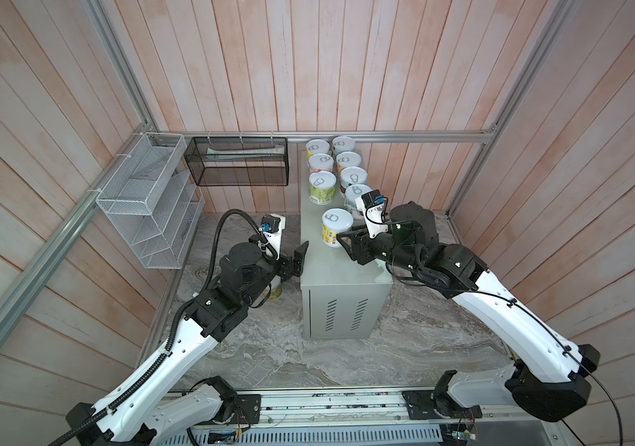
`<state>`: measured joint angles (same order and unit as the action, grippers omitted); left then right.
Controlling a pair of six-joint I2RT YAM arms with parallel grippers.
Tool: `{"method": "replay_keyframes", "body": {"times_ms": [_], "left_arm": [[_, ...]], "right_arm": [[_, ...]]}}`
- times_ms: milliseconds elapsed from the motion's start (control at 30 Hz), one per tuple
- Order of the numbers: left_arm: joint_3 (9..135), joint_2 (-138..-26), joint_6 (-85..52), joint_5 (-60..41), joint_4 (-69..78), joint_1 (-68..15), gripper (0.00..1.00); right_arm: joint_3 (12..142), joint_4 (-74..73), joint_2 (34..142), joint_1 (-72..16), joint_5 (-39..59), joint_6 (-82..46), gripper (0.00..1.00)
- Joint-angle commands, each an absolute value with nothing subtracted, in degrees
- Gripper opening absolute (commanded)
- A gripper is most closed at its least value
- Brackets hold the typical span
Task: Place and organize the canned foods onto the counter
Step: 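Raise the left gripper to the cabinet edge while the right gripper steadies the yellow can, then push the yellow can against the can group with the right gripper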
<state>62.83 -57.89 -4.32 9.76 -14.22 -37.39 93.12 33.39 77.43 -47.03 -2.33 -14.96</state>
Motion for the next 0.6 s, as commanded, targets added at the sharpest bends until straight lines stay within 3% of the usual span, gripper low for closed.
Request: {"method": "replay_keyframes", "body": {"times_ms": [0,567], "left_arm": [[61.5,-56.7,-5.7,10.9,-13.0,-36.8,0.92],[59.3,-57.0,-7.1,7.9,-12.2,-33.6,0.92]], "right_arm": [[93.3,30.5,78.9,-46.8,-2.3,-14.4,0.52],[97.8,27.2,84.8,-46.5,-8.4,-14.9,0.52]]}}
